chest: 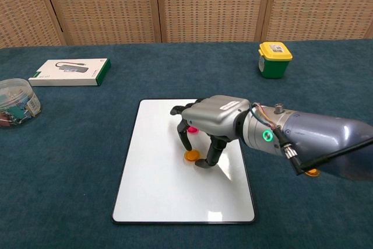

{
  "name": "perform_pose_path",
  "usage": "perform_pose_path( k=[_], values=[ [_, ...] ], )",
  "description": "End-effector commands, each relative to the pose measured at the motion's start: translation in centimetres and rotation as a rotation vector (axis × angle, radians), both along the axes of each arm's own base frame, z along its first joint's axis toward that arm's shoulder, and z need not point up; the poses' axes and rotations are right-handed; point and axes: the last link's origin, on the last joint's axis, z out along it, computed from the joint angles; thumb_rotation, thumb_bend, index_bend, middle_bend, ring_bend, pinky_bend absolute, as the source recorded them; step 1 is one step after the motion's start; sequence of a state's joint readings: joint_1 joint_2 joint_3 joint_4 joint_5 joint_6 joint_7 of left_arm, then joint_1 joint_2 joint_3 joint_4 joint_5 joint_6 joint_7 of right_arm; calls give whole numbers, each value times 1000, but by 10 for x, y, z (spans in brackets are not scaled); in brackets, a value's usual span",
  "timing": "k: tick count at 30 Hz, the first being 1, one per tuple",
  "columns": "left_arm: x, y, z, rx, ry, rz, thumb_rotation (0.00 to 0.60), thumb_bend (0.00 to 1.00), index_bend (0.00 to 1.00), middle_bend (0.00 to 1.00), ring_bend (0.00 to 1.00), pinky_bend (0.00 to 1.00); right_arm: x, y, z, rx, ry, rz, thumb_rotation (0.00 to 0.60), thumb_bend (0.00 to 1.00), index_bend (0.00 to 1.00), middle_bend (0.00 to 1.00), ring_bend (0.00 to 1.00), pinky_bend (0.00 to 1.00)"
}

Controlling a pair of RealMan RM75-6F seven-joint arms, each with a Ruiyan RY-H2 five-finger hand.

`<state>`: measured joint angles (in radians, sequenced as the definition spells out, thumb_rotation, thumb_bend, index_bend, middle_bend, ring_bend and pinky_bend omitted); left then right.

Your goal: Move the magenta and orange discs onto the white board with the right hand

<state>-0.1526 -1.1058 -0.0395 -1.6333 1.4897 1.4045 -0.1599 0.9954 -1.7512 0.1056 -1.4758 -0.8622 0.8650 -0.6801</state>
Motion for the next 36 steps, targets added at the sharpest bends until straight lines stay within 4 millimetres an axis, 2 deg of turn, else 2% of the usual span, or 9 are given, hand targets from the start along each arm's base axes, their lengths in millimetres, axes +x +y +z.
perform_pose_path(
  k=[1,4,10,12,14,17,27,32,36],
  values=[
    [0,0,0,0,-1,1,600,0,0,0,0,0,3,3,-2,6,-3,13,600,187,209,0,0,0],
    [0,0,0,-1,-3,2,600,0,0,0,0,0,8,5,3,-3,-30,22,600,45,23,0,0,0],
    [-1,0,0,-4,-4,4,600,0,0,0,0,0,2,-4,24,-58,-43,17,600,47,9,0,0,0],
    [0,0,0,-4,-4,3,600,0,0,0,0,0,-10,-9,40,-99,-28,6,600,63,71,0,0,0],
    [0,0,0,-5,-3,3,600,0,0,0,0,0,-23,-13,50,-123,-11,-13,600,108,235,0,0,0],
    [0,0,0,-6,-2,1,600,0,0,0,0,0,-48,-21,65,-166,21,-57,600,194,356,0,0,0],
    [2,-1,-2,-6,5,-4,600,0,0,0,0,0,-116,-21,89,-198,40,-217,600,260,394,0,0,0],
    [2,-1,-2,-5,6,-5,600,0,0,0,0,0,-127,-18,92,-192,28,-243,600,260,411,0,0,0],
    [2,-1,-2,-4,8,-6,600,0,0,0,0,0,-127,-18,91,-185,16,-248,600,323,417,0,0,0]
  ],
)
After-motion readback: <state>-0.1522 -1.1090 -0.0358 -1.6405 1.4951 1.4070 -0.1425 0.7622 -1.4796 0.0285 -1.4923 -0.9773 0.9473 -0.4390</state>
